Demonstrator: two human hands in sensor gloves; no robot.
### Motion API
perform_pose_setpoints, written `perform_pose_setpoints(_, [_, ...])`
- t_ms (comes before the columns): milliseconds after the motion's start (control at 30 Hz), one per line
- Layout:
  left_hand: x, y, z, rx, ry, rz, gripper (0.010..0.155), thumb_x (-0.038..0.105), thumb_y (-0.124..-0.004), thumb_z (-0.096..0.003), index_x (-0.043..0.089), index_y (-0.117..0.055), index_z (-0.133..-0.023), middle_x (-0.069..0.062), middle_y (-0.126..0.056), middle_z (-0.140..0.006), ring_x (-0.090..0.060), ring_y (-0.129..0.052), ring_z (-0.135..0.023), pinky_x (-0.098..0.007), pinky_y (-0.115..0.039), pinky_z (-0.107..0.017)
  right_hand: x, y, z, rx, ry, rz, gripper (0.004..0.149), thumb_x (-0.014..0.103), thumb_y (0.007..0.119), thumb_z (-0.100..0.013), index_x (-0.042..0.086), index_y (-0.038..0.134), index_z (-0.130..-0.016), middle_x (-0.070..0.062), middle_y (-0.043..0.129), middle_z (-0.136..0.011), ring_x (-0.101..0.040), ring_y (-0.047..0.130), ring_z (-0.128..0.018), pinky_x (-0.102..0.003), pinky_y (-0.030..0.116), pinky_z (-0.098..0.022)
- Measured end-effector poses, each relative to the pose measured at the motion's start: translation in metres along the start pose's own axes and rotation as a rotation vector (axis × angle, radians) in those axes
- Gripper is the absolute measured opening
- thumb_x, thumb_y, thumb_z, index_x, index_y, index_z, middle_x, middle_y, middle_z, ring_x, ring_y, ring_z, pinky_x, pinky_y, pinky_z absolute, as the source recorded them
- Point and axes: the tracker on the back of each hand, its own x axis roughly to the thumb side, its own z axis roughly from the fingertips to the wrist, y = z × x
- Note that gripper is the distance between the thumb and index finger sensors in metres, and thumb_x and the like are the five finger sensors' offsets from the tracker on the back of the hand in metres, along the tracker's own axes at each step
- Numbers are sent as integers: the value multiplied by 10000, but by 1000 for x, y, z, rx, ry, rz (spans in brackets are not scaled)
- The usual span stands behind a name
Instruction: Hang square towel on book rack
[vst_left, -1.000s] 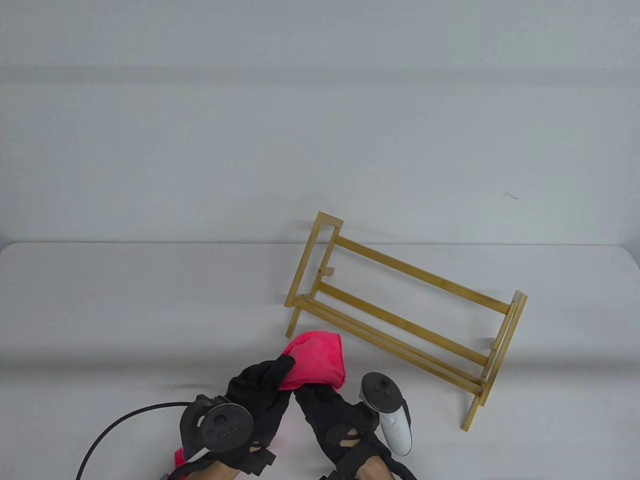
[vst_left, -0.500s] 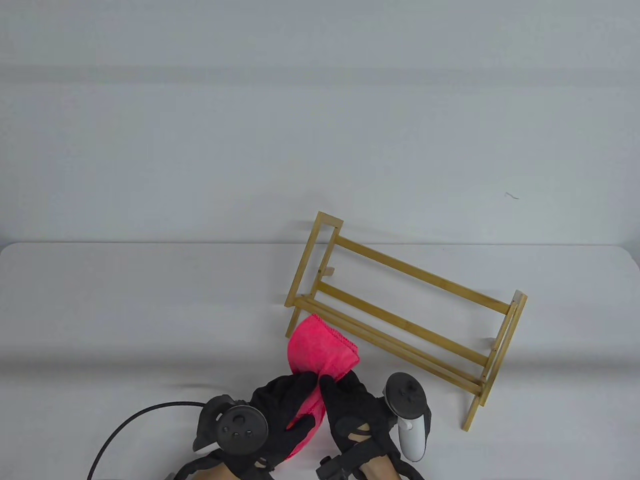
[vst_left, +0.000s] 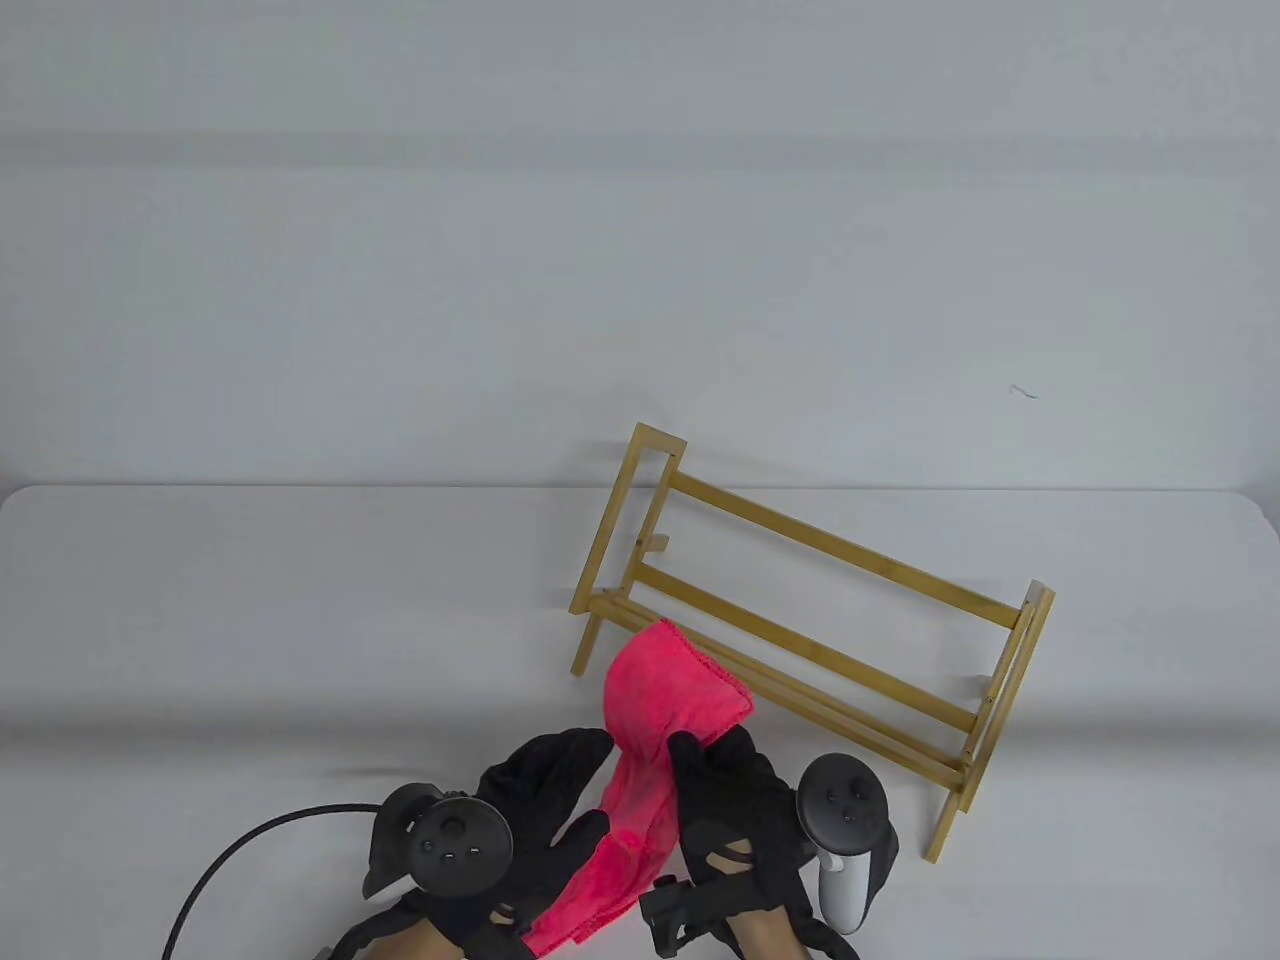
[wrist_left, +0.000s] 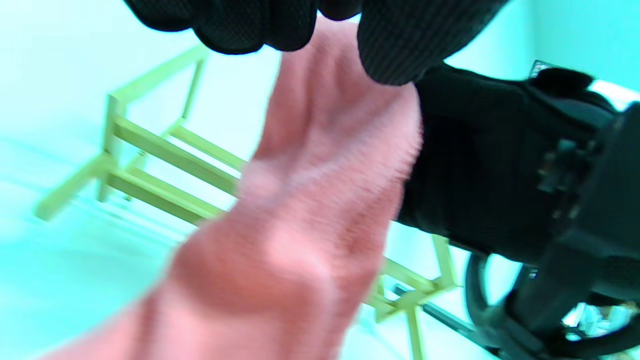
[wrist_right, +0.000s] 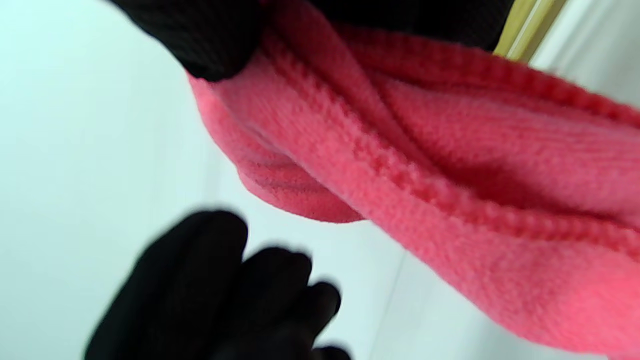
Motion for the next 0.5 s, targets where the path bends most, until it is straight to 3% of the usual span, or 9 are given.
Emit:
perform_pose_setpoints(133, [-19, 14, 6, 9, 59, -191, 690, 360, -763, -547, 160, -370, -1078, -166, -486, -1051, -407, -586, -941, -567, -573, -673, 12, -14, -11, -87, -31, 75, 471, 400, 742, -475, 222, 656, -903, -3, 782, -851, -224, 843, -785, -487, 596, -675])
perform_pose_setpoints(500, [-45, 24, 14, 47, 181, -125, 682, 362, -758, -550, 152, -380, -1078, -176, -480, -1054, -417, -579, -942, -572, -570, -672, 44, -54, -75, -249, 1, 154, 469, 394, 748, -472, 212, 667, -897, -12, 800, -840, -228, 864, -768, -487, 612, -666])
